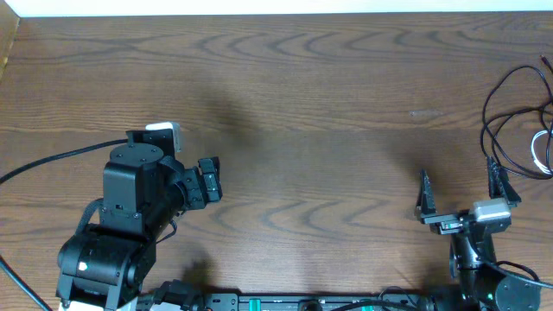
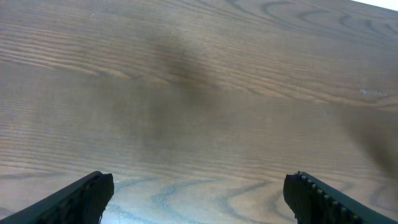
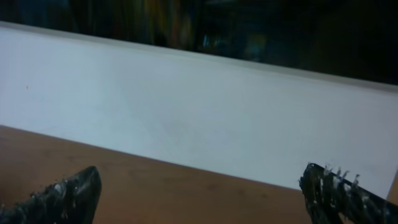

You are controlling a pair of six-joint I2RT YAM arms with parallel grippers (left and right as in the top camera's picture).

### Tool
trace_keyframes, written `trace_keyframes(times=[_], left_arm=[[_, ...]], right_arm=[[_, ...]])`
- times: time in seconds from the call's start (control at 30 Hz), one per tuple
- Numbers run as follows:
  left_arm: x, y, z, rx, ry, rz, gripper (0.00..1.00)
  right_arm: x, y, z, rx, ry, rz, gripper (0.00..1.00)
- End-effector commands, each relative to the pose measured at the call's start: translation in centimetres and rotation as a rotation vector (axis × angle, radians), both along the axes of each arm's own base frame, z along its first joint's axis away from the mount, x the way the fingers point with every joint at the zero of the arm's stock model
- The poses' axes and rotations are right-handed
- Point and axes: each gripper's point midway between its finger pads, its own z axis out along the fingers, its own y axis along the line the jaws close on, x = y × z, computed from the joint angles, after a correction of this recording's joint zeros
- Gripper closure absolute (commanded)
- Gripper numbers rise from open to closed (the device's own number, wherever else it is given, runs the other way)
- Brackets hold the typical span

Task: Untangle cables

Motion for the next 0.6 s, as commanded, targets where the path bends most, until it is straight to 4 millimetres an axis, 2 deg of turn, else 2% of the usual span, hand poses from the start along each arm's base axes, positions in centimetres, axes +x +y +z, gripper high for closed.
trace_keyframes(times=[0.0,0.13,0.2,0.4,0.57], left_arm=[[0.0,-0.1,-0.1,0.002,0.003,-0.003,0.07],[0.0,-0.1,-0.1,0.002,0.003,-0.003,0.08],[0.0,-0.1,-0.1,0.002,0.003,-0.003,0.07],[0.0,-0.1,-0.1,0.002,0.003,-0.003,0.08],[0.0,-0.1,-0.1,0.002,0.003,-0.003,0.07]], right_arm=[[0.4,-0.3,-0.8,0.004,-0.036,-0.022,0.01],[0.9,-0.5,-1.3,0.005,-0.088,-0.040,0.01],[1.2,-0.4,-2.2,-0.012,-0.093,-0.046,0.01],[2.6,-0.2,-7.4,-0.036,0.033,-0.043,0.01],[2.9,-0.2,-9.9,-0.069,0.133,-0.045,0.01]])
